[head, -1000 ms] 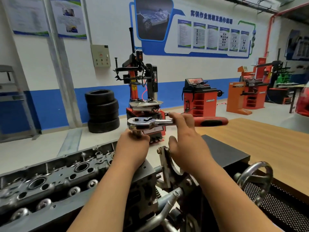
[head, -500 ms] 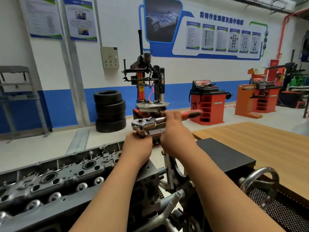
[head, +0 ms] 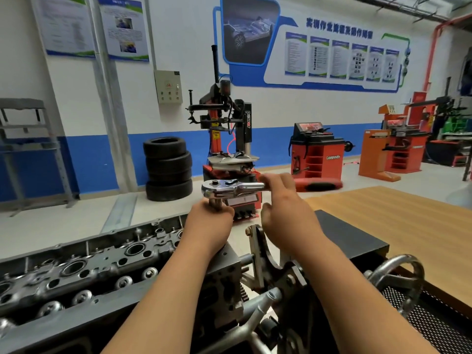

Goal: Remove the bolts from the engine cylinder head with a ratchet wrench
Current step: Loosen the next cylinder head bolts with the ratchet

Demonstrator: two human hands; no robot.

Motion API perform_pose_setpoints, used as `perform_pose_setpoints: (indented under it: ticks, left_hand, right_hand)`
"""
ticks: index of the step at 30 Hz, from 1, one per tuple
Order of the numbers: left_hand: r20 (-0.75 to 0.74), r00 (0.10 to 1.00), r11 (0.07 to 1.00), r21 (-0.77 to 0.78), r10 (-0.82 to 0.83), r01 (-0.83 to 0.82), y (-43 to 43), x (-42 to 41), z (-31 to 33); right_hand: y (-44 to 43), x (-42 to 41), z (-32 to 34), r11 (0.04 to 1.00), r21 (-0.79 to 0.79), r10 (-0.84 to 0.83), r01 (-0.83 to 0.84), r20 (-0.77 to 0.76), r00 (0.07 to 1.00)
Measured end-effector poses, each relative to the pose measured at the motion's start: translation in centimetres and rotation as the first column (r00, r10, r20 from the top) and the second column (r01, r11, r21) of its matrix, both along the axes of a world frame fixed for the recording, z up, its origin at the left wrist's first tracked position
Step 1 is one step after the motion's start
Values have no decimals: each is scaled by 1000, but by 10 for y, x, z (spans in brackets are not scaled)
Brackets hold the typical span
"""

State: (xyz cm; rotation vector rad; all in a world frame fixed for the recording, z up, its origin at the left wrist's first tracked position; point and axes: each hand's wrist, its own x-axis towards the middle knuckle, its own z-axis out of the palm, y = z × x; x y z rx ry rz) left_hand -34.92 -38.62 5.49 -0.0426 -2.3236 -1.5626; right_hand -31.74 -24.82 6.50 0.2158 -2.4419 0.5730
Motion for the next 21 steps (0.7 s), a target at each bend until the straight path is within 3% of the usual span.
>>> perform_pose_setpoints:
  ticks: [2, 4, 9, 11, 14, 17, 21]
  left_hand:
    - [21, 999, 994, 108, -35, 33, -1, 1, 0]
    - [28, 998, 986, 159, -54, 49, -3, 0, -1]
    - [3, 1000, 992, 124, 0, 0, -3, -1, 0]
    - [-1, 1000, 995, 102, 9, -9, -2, 1, 1]
    - [2, 1000, 994, 110, -3, 2, 0, -1, 1]
    - [26, 1000, 998, 64, -6, 5, 3, -6, 1]
    - [-110, 994, 992, -123, 28, -41, 2, -8, 0]
  right_hand:
    - [2, -30, 23, 988, -121, 104, -93, 93, 990]
    - [-16, -60, 28, 969, -145, 225, -201, 178, 958]
    - [-52, -89, 41, 937, -62, 347, -344, 281, 895]
    - [-52, -86, 38, 934, -110, 356, -339, 252, 900]
    - [-38, -65, 31, 980, -129, 180, -153, 228, 957]
    - [-16, -13, 12, 995, 29, -100, 98, 113, 989]
    - [-24, 73, -20, 986, 125, -95, 115, -150, 984]
